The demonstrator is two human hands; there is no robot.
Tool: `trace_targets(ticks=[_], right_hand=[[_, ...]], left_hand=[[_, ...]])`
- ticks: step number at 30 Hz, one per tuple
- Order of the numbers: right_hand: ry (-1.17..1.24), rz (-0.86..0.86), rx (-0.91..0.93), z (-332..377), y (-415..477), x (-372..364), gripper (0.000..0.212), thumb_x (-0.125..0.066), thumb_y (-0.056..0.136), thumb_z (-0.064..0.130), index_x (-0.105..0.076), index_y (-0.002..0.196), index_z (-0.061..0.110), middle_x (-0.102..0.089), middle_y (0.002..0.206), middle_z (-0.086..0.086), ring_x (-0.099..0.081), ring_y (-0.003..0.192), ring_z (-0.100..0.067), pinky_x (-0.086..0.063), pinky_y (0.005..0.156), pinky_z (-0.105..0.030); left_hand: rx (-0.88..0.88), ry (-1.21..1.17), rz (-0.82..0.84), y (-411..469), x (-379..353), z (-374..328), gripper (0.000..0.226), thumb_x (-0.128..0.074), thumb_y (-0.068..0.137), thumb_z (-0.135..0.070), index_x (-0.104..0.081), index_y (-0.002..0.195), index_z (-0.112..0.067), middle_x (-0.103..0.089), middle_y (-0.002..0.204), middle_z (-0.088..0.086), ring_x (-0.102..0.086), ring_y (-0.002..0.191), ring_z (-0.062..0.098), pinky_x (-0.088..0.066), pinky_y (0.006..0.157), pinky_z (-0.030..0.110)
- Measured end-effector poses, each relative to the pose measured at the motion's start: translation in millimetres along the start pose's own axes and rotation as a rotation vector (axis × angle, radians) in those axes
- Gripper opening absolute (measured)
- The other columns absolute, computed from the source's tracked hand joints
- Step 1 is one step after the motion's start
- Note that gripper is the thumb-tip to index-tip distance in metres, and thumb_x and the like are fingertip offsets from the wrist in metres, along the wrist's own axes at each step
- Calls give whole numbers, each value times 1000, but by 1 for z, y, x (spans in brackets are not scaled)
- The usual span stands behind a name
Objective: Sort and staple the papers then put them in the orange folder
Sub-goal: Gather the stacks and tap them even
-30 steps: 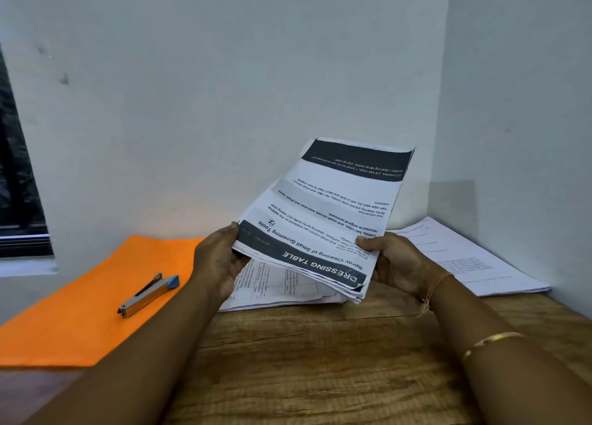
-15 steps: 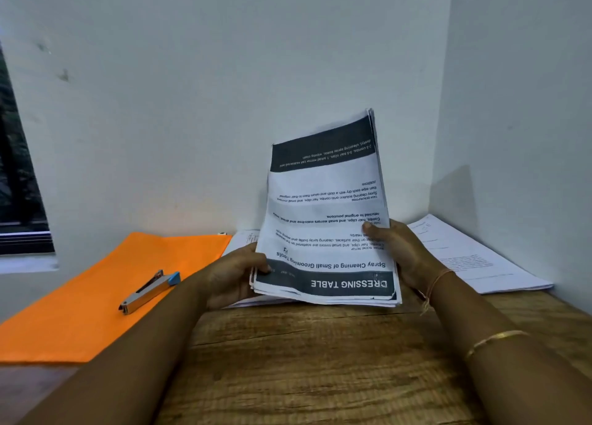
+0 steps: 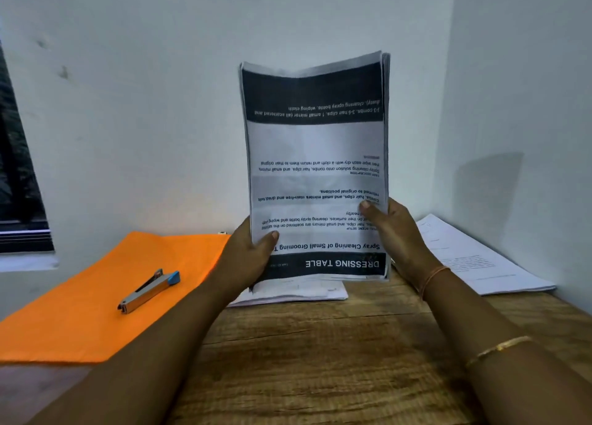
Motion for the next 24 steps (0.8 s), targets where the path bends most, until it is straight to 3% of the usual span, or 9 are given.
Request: trace_targets(ticks=[3, 6, 11, 14, 17, 21, 24], right_hand=[[15, -33, 71, 6, 1, 1, 16, -49, 97, 19, -59, 96, 32, -66, 94, 8, -62, 91, -11, -51, 83, -26], [41, -26, 97, 8, 0, -2, 17, -48, 97, 18, -58, 96, 31, -65, 93, 11, -63, 86, -3, -53, 77, -17], [-8, 117, -64, -16, -3, -8, 14, -46, 98, 20, -59, 102, 22, -68, 95, 4, -67, 76, 0, -53, 64, -13], [-132, 243, -227, -40, -9, -13, 20, -45, 99, 24, -58, 112, 15, -68, 109, -7, -67, 88, -15, -56, 78, -26], [-232, 285, -307, -54, -10, -8, 30, -45, 99, 28, -54, 123, 13, -65, 119, -8, -64, 105, -24, -49, 96, -42], [-302, 360, -338, -59, -11, -3, 34, -49, 98, 18, -49, 132, 13, -62, 122, -1, -62, 106, -16, -50, 91, -26], [-548, 416, -290, -58, -10, 2, 37, -52, 97, 17, -50, 134, 18, -57, 120, 7, -55, 110, -15, -42, 91, -26]], left_hand=[[-26, -7, -32, 0, 1, -5, 22, -51, 95, -11, -50, 113, -24, -61, 105, -4, -59, 98, 14, -50, 82, 25], [-37, -9, -31, 1, 2, -5, 22, -51, 95, -12, -50, 113, -25, -61, 110, 0, -59, 103, 18, -49, 91, 34], [40, 38, 31, 0, 1, 15, 26, -48, 96, -15, -46, 121, -23, -59, 116, 0, -56, 106, 16, -47, 87, 27], [130, 123, 119, -4, -3, 34, 27, -45, 98, -19, -45, 125, -21, -58, 119, 3, -55, 114, 22, -44, 90, 27], [130, 212, 153, -5, -4, 36, 32, -42, 99, -23, -43, 131, -18, -57, 124, 4, -54, 115, 22, -43, 90, 27], [165, 263, 129, -4, -5, 35, 34, -40, 100, -23, -42, 133, -16, -56, 127, 8, -54, 114, 22, -45, 89, 28], [173, 277, 123, -4, -6, 34, 34, -40, 100, -22, -42, 133, -15, -57, 127, 8, -54, 114, 22, -46, 89, 29]])
Point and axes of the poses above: each hand's wrist, its own y-axis towards the middle knuckle, its own x-axis out of the back of the hand, z = x × y, the point moved 5 cm from there along y, towards the middle knuckle
